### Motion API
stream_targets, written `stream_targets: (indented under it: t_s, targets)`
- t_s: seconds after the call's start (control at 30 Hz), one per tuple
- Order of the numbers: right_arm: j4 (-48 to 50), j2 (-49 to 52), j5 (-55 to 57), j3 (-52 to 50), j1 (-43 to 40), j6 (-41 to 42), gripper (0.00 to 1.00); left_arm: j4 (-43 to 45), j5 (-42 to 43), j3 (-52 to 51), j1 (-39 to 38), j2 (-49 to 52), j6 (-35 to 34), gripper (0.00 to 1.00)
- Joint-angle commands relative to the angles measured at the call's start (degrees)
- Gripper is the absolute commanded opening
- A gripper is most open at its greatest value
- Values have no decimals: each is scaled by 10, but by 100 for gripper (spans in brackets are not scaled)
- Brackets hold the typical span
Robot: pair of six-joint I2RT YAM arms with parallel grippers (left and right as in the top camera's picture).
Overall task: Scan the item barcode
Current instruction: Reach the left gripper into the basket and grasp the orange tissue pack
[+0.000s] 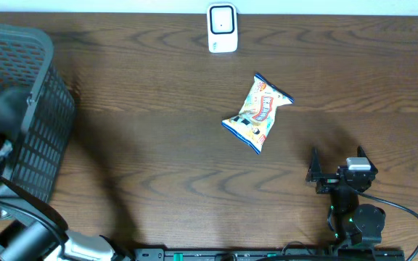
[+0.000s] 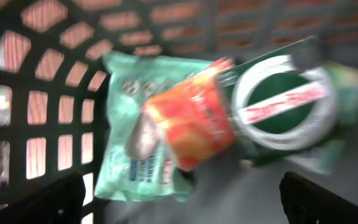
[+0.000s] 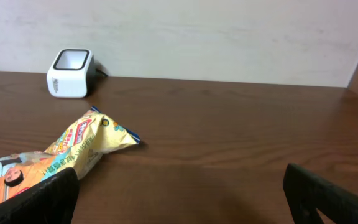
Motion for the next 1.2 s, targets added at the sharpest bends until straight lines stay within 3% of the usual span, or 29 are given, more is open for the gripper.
stream_targets:
  t_s: [0.0,0.23,0.33,0.53,0.7,0.93,1.07,1.13,1.17]
  targets:
    - [-3,-2,2,-1,6,-5,99,-13,-10,0,13,24,-21,99]
    - [-3,-2,2,-1,6,-5,99,-10,-10,0,27,56,-17,98]
    - [-3,-2,2,-1,6,-5,99,4,-10,0,34,63,-12,93]
    - [-3,-2,2,-1,6,-5,99,49,9,0,38,67,76,92]
    - [-3,-2,2,-1,6,-5,99,61,72,0,38,70,78,79]
    - [-3,-2,2,-1,6,-5,99,67,67,0,42,94,78,77]
    - [-3,-2,2,-1,6,-5,99,69,66,0,49,97,78,50]
    - [-3,-2,2,-1,6,-5,99,69,66,1,53,96,78,25]
    - [-3,-2,2,-1,6,-5,99,68,66,2,55,94,78,19]
